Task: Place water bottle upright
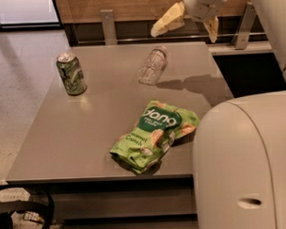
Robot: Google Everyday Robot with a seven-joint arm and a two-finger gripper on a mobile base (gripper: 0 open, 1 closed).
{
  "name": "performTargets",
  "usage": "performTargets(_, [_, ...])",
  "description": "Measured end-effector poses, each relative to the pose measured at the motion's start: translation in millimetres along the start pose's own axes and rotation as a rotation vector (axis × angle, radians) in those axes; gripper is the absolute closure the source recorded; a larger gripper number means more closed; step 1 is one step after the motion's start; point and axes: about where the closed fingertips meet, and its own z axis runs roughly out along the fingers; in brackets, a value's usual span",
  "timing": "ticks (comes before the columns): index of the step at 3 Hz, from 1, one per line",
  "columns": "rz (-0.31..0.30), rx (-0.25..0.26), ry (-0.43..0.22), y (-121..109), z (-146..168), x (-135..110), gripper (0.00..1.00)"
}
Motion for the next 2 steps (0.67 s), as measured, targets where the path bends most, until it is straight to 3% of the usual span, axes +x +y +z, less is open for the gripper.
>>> performTargets(1, [0.134, 0.038, 0.032, -6.6, 25.9, -11.0, 0.00])
performTargets(2, [0.180, 0.090, 0.034, 10.8, 32.7, -23.7, 0.00])
